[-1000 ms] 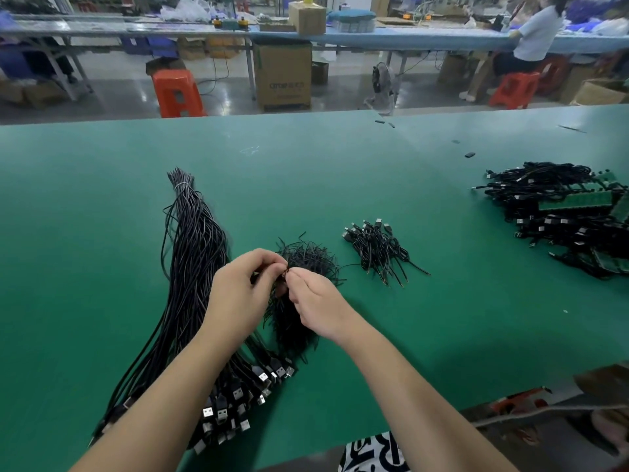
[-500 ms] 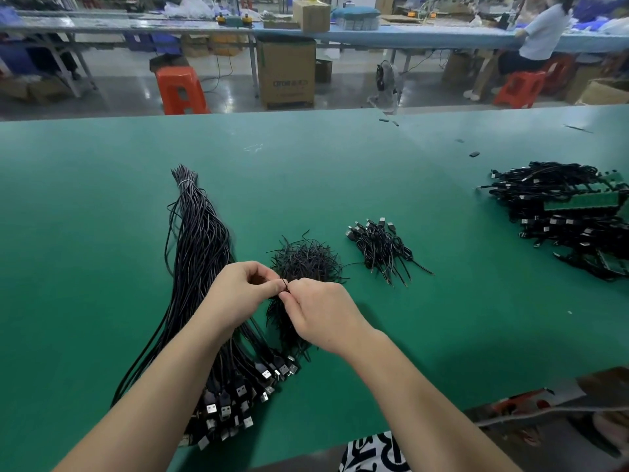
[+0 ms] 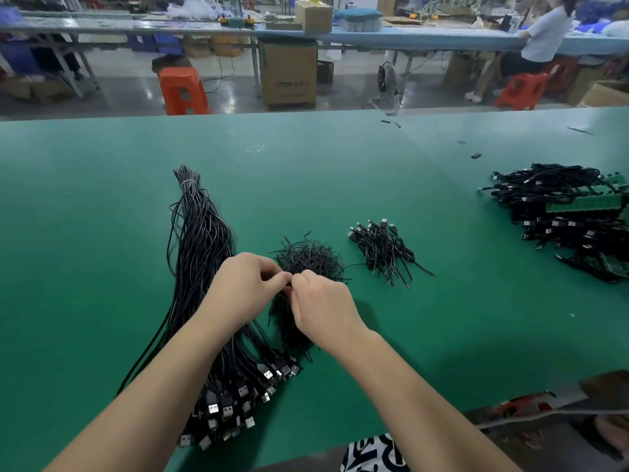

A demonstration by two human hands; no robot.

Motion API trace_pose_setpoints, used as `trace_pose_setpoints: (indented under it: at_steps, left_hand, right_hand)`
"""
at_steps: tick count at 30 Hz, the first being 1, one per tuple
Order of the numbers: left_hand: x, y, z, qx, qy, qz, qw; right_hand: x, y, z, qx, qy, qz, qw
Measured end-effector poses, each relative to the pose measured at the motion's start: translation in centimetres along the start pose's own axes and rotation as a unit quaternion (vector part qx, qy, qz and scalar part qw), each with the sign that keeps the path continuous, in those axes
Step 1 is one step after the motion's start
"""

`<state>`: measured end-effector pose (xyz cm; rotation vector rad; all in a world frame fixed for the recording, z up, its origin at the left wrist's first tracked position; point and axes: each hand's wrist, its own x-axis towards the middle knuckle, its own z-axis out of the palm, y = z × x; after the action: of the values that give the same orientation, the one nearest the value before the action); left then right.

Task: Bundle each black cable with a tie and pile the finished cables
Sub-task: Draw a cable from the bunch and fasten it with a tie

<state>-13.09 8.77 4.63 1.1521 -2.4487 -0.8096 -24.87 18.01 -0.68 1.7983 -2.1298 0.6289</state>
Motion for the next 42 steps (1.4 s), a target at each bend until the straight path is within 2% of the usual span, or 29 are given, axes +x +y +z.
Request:
trace_pose_setpoints:
  at_steps: [4,8,14,16,18,19,20,22,23,24,25,27,30,34,39,42]
  left_hand:
    - [-0.2,0.8,0.6,0.117,0.031,0.018,0.992]
    - [-0.7,1.4,1.7,0.291,0.079,0.075,0.951]
    - [-0.8,1.9,2.4,0.345,0.071,0.126,0.927]
    - [-0.8,1.9,2.3,0.342,0.074,0.145,0.925]
    - [-0.7,1.5,2.1,0.339,0.081,0.189,0.918]
    - [-0.7,1.3,2.1,0.34,0.097,0.216,0.91]
    - [-0.6,1.0,2.0,0.336,0.118,0.24,0.903]
    - [-0.5,0.3,1.9,0.304,0.147,0.276,0.9]
    - [-0.4,0.1,1.8,0.284,0.158,0.291,0.9]
    - [-0.4,-0.3,1.9,0.265,0.168,0.304,0.899]
    - [-0.5,-0.5,1.9,0.25,0.174,0.313,0.899]
    - [-0.8,-0.8,1.9,0.224,0.191,0.326,0.899]
    - [-1.0,-0.9,2.1,0.208,0.204,0.353,0.889]
    - [-0.9,-1.1,2.1,0.188,0.198,0.344,0.898]
    - [-1.3,-1.0,1.9,0.114,0.166,0.275,0.94]
    - [-1.3,-1.0,1.7,0.086,0.129,0.26,0.953]
  right_hand:
    - [0.0,-0.2,0.2,0.01,-0.009,0.018,1.0]
    - [0.2,-0.4,0.3,-0.001,0.002,0.037,0.999]
    - [0.2,-0.7,0.8,0.04,0.039,0.079,0.995]
    - [0.3,-0.5,0.9,0.059,-0.007,0.107,0.993]
    - [0.7,-0.2,0.4,0.138,-0.108,0.158,0.972]
    - [1.0,0.0,0.0,0.23,-0.158,0.202,0.939]
    - [1.3,0.4,-0.5,0.358,-0.197,0.248,0.878]
    - [1.6,1.2,-1.5,0.603,-0.249,0.299,0.697]
    - [1.6,1.8,-1.8,0.677,-0.27,0.3,0.615]
    - [1.6,2.3,-2.1,0.721,-0.287,0.295,0.558]
    - [1.6,2.7,-2.2,0.745,-0.299,0.295,0.519]
    - [1.6,3.1,-2.0,0.761,-0.298,0.322,0.478]
    - [1.6,2.9,-1.5,0.754,-0.273,0.36,0.477]
    - [1.6,2.8,-1.2,0.766,-0.226,0.369,0.476]
    - [1.6,2.7,-1.2,0.751,-0.215,0.38,0.495]
    - [1.5,2.8,-1.1,0.746,-0.219,0.383,0.5]
